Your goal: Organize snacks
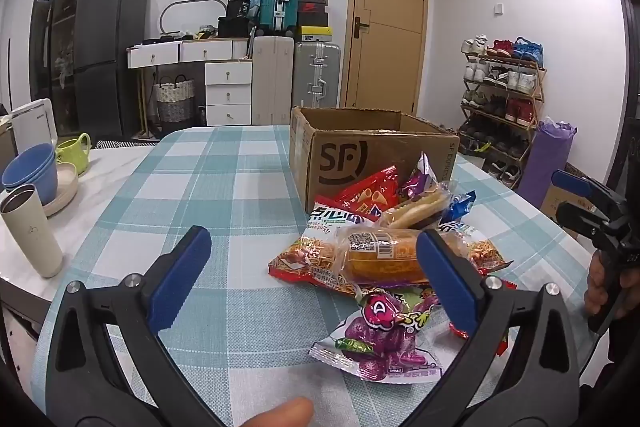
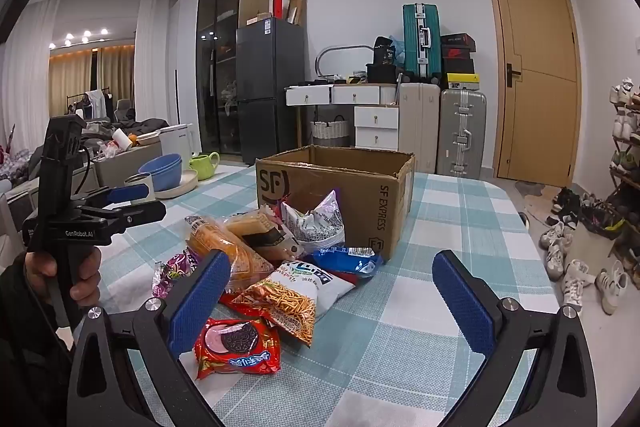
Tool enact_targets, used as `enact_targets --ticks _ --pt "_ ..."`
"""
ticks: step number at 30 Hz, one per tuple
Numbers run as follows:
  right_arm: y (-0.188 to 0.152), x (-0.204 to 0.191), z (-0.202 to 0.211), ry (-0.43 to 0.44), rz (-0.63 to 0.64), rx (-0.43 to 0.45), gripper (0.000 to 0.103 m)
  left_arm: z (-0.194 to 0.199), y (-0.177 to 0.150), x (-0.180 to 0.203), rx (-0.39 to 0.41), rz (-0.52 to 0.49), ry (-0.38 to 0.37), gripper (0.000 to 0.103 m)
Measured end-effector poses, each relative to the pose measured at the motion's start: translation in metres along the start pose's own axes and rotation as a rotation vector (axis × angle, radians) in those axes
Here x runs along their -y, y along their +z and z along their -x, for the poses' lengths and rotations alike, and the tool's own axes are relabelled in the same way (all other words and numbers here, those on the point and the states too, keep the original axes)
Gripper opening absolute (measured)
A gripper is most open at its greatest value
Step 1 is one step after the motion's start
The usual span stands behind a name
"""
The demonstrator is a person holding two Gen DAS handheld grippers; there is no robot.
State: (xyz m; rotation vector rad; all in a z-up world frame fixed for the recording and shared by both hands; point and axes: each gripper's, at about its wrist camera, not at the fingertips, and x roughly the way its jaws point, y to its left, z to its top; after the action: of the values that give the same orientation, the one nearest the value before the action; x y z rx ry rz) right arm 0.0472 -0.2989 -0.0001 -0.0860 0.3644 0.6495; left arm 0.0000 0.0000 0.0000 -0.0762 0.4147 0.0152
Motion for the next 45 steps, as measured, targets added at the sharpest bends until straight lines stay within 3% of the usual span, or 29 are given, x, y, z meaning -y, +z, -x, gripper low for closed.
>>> enact_targets --ticks 45 --pt "0.0001 -0.0011 0.0011 -0.003 0.010 0.014 0.103 0.0000 0.0000 0.0000 -0.003 0.006 0.000 0.102"
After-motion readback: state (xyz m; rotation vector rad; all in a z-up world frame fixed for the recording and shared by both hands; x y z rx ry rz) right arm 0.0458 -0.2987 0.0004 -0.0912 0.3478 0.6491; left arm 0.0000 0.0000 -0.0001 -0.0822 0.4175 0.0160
